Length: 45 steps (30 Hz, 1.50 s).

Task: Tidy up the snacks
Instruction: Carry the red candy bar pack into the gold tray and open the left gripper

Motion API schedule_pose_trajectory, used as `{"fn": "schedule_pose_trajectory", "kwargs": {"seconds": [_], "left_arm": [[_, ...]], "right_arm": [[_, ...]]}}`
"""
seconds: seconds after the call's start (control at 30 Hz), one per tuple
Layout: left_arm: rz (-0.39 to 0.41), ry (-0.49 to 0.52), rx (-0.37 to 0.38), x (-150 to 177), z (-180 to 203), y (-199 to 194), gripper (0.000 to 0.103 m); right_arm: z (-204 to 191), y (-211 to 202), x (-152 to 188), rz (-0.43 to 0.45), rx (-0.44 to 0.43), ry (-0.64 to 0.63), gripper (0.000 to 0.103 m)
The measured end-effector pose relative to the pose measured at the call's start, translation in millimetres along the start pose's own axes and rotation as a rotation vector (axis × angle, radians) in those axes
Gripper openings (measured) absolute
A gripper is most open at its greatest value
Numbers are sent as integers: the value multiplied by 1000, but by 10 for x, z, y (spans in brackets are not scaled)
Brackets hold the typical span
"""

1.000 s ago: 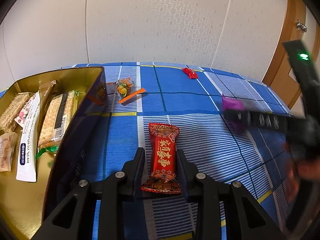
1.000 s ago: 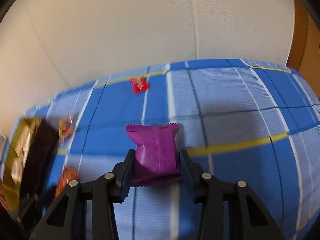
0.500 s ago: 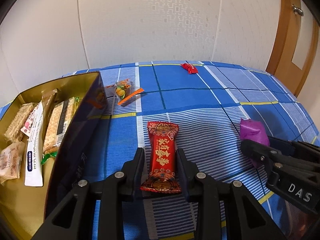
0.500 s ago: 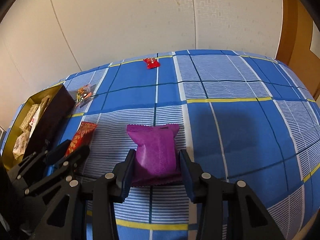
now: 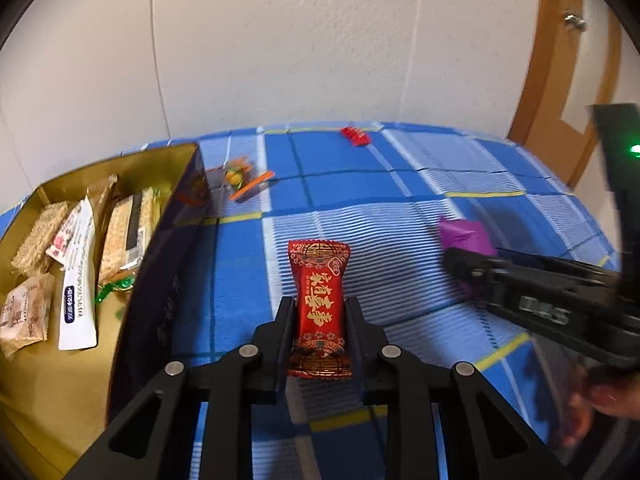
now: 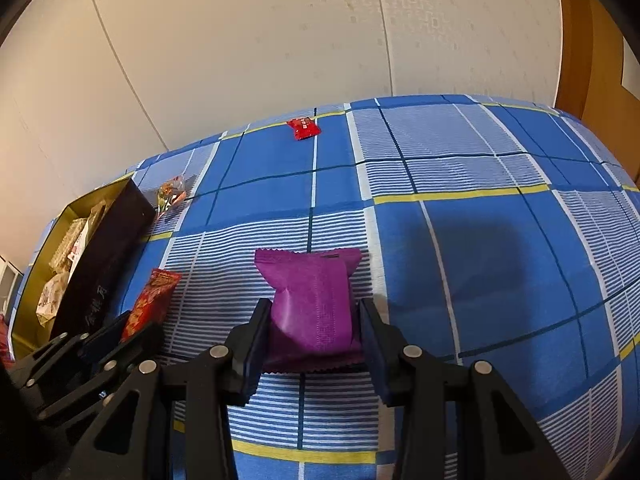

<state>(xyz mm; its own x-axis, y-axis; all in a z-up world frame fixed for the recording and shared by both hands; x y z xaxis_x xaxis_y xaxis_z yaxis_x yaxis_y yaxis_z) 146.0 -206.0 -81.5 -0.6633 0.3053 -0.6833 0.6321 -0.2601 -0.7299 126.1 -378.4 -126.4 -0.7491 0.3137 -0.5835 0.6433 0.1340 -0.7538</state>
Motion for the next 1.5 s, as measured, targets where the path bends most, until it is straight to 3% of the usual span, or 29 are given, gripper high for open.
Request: {"fn": "schedule_pose_trajectory", "kwargs": {"seconds": [0.33, 0.67, 0.83, 1.1, 1.27, 1.4, 1.5], "left_arm": [[58, -12, 76, 4, -44, -412, 25], [84, -201, 64, -13, -931, -738, 25], [11, -249, -8, 102, -1422, -638, 25], [-160, -297, 11, 346, -1892, -442, 25], [-209, -233, -83, 415, -1995, -412, 25], [-252, -293, -117, 484, -2240, -383, 25], [-234, -342, -168, 500, -2407, -437, 26]], "right_arm": [[-27, 11, 8, 3, 16, -18, 44], [5, -7, -8, 16, -23, 25, 44], [-47, -43, -23, 36, -37, 17, 44], [-36, -2, -13, 25, -25, 35, 44], [-48, -3, -20, 29, -23, 40, 44], [-49, -2, -16, 29, -22, 40, 44], [-51, 0, -15, 32, -23, 38, 44]]}}
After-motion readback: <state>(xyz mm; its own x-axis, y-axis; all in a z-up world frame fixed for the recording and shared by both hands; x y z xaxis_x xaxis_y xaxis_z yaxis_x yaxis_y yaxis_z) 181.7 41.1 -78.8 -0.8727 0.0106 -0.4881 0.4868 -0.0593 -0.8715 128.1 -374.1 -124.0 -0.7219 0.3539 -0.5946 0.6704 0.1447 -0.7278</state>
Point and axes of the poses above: each gripper's, at about its wrist camera, not at the fingertips, and y roughly the way its jaws point, z to its right, x to its underside, the point moved 2 cm from there along y, roughly the way its jaws point, and after that the axes turned 5 degrees about -x, right-handed, at the moved point
